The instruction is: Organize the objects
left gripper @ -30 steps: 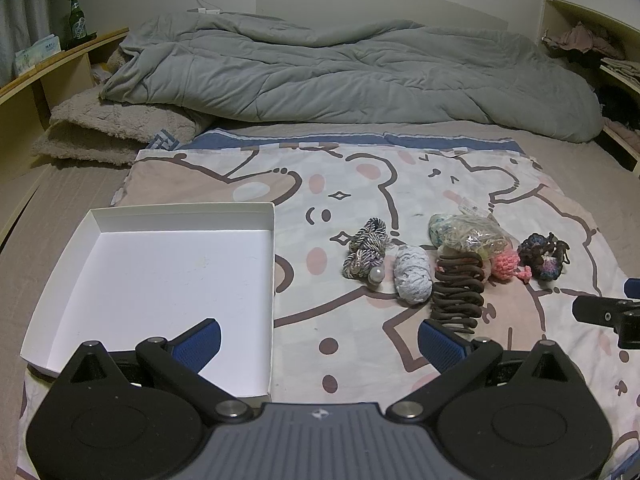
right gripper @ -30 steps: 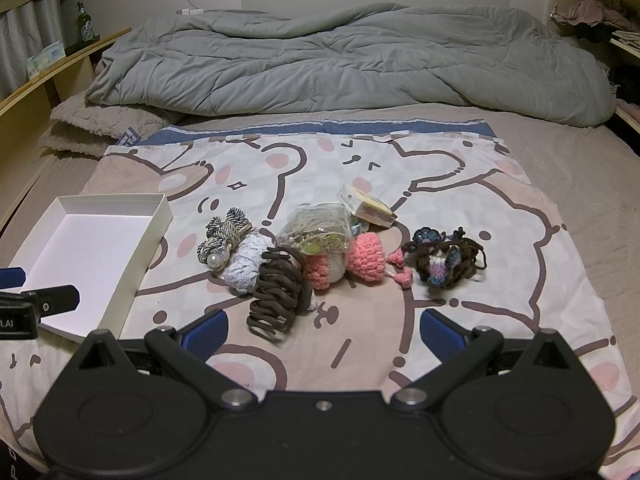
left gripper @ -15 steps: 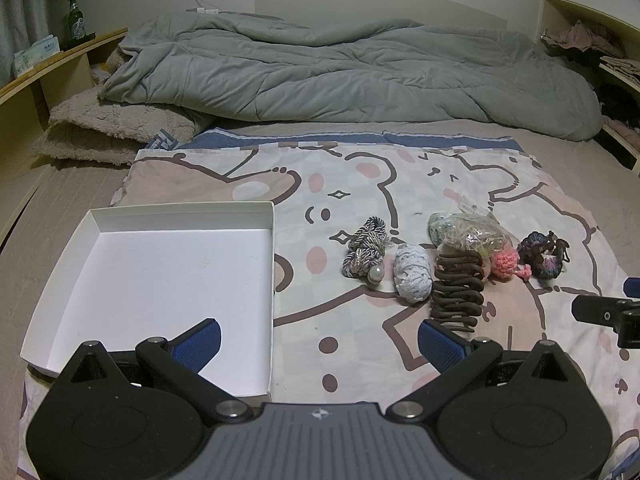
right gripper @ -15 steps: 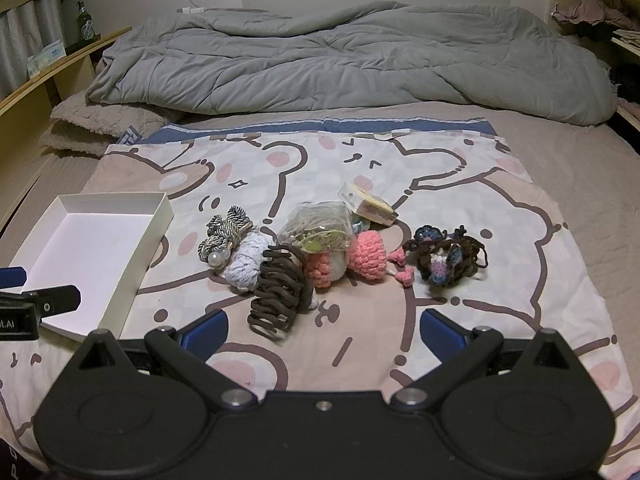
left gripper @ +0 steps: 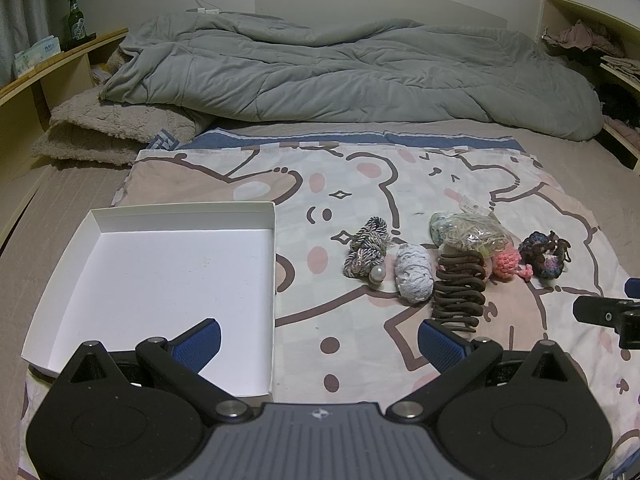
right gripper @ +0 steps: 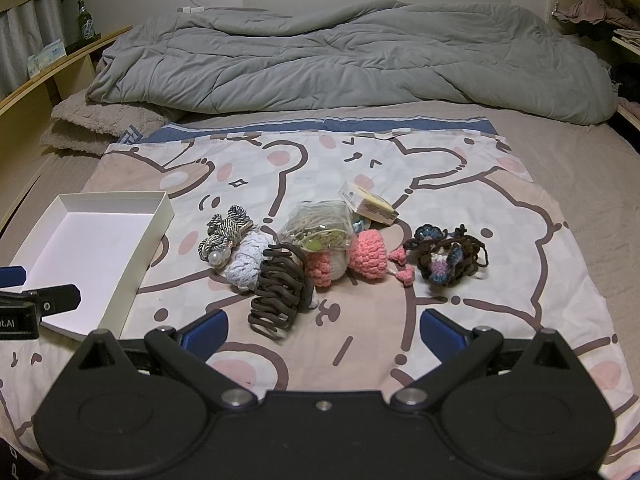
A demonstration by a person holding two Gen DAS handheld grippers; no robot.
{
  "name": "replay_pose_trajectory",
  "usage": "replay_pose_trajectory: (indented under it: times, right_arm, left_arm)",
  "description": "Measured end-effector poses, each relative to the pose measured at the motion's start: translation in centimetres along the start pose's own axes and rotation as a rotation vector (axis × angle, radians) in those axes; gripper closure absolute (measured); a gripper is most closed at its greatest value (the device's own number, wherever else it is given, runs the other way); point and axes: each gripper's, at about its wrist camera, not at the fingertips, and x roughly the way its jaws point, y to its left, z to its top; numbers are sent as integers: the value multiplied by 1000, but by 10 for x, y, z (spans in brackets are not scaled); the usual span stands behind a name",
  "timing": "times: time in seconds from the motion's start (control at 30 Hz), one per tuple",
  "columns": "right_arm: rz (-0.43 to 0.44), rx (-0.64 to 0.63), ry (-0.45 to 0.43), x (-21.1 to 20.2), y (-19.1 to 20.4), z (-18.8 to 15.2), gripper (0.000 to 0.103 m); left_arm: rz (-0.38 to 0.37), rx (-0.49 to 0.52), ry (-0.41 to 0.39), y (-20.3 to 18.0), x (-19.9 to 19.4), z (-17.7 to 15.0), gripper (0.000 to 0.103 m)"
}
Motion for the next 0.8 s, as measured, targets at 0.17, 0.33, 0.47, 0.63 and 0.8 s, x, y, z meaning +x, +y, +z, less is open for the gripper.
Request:
replay_pose_trajectory:
  times: [0.17, 0.33, 0.47, 0.63, 0.8]
  right_arm:
    - [0, 0, 1, 0, 0, 0, 0]
    - [0, 0, 1, 0, 0, 0, 0]
    - [0, 0, 2, 0, 0, 0, 0]
    - [1, 0, 1, 1, 0, -1, 0]
    - [-1, -1, -2, 2, 3, -2, 0]
  left_arm:
    - [0, 1, 1, 0, 0, 0, 0]
    - [-1, 1, 0, 0, 0, 0, 0]
    - [0, 2, 1, 0, 0, 0, 0]
    - [3, 6, -1, 2, 0, 0, 0]
    - [5, 11, -4, 1, 0, 1, 0]
